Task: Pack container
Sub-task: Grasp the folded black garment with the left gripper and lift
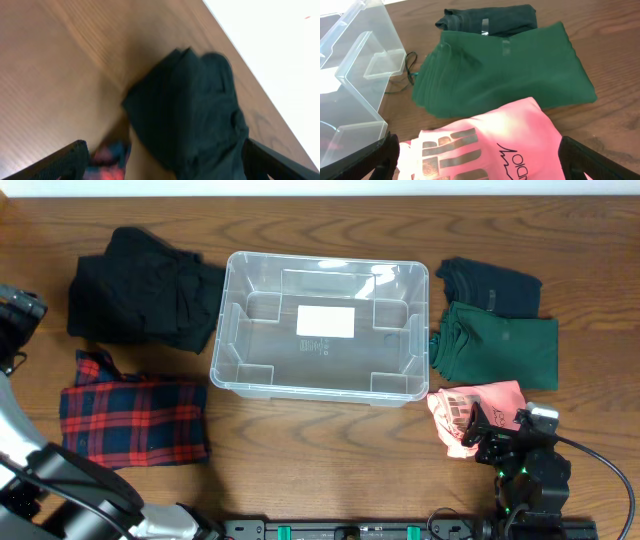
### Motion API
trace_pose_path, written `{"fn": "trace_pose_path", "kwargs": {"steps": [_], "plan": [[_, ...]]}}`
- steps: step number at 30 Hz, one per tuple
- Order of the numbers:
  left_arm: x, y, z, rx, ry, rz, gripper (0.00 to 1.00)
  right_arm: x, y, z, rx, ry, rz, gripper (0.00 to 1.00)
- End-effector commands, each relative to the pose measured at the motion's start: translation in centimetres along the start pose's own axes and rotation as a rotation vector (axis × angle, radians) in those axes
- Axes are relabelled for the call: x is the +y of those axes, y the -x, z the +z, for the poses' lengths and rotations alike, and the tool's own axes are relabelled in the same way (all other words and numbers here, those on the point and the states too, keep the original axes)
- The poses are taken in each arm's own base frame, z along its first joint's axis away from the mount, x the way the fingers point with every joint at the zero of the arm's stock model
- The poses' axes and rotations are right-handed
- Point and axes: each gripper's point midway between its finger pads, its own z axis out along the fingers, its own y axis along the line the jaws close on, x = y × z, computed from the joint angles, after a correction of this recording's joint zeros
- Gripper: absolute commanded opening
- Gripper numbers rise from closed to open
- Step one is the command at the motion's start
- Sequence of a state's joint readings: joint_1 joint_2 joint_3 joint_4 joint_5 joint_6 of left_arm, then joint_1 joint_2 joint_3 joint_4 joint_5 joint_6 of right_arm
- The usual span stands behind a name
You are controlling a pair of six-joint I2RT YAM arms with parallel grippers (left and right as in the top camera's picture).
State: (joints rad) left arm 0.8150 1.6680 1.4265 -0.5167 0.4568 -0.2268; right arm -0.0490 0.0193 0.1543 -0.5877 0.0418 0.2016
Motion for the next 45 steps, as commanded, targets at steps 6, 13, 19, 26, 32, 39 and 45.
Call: {"fn": "trace_pose_path", "kwargs": {"steps": [6, 13, 19, 26, 32, 39, 45], "plan": [[0.7, 2.6, 5.2, -0.079, -0.06, 0.078, 0.98, 0.1, -0.2, 0.0, 0.006, 0.002, 0.002, 0.99], [2.0, 0.4, 11.3, -0.022, -0.068, 0.084, 0.98, 0.1, -0.2, 0.0, 0.006, 0.002, 0.002, 0.99], [3.3, -2.7, 15.0, 0.066, -0.074, 0.061, 0.98, 0.1, -0.2, 0.0, 0.006, 0.002, 0.002, 0.99], [3.8, -5.6, 16.7, 0.159, -0.114, 0.022, 0.98, 0.1, -0.2, 0.0, 0.006, 0.002, 0.002, 0.99], [3.0, -8.4, 18.2, 0.248, -0.206, -0.008, 0.98, 0.1, -0.2, 0.0, 0.006, 0.002, 0.002, 0.99], [1.8, -10.4, 19.1, 0.306, -0.283, -0.02, 0.71, 0.1, -0.2, 0.0, 0.006, 0.002, 0.002, 0.99], [-1.5, -8.9, 17.8, 0.276, -0.494, -0.004, 0.21, 0.1, -0.2, 0.0, 0.006, 0.002, 0.002, 0.99]]}}
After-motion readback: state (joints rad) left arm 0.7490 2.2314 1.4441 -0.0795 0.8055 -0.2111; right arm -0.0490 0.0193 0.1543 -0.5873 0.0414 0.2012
